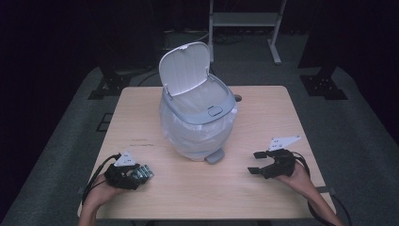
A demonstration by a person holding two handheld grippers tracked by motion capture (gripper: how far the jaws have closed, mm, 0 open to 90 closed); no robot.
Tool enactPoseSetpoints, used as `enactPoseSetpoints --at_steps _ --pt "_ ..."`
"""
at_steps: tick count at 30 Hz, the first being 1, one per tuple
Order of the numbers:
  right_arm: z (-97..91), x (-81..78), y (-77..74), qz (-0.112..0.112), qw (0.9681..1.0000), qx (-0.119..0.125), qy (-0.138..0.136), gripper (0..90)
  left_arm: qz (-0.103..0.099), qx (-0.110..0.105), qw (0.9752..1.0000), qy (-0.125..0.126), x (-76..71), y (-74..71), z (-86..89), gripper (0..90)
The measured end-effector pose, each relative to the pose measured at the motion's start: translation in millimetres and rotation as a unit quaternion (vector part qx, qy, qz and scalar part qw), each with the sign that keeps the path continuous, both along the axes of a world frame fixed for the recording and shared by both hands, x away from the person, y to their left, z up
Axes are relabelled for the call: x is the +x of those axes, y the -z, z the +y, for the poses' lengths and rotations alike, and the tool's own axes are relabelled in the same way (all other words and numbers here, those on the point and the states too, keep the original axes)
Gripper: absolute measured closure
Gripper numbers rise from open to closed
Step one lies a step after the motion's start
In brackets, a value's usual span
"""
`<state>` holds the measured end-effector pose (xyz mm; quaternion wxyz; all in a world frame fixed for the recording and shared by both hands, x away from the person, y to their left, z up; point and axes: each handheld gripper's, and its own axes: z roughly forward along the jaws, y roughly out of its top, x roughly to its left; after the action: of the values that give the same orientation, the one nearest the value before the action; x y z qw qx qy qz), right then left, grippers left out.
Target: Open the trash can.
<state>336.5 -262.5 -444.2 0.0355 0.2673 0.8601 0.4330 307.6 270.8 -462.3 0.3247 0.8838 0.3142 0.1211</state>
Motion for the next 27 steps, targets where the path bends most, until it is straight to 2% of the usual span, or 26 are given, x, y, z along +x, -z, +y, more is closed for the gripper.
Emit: enactPoseSetpoints --at_steps 4,8,20,27 --pt "-0.3 0.0 0.4 0.000 1.0000 0.001 0.001 26.6 -0.004 -0.004 1.0000 0.006 -0.4 -9.2 -1.4 33.3" --pt "-0.3 -0.5 -0.3 -0.002 1.0000 0.001 0.002 26.6 -0.004 0.002 0.9999 0.014 -0.3 -19.8 -3.8 33.3" --pt "-0.7 -1.0 0.2 -0.003 1.0000 0.002 0.001 26.5 -0.008 0.004 0.9993 0.035 2.5 -60.2 -9.9 33.3" --pt "-0.4 -1.0 0.1 -0.005 1.0000 0.001 -0.003 26.5 -0.006 0.002 0.9991 0.042 3.2 -75.2 -10.5 33.3"
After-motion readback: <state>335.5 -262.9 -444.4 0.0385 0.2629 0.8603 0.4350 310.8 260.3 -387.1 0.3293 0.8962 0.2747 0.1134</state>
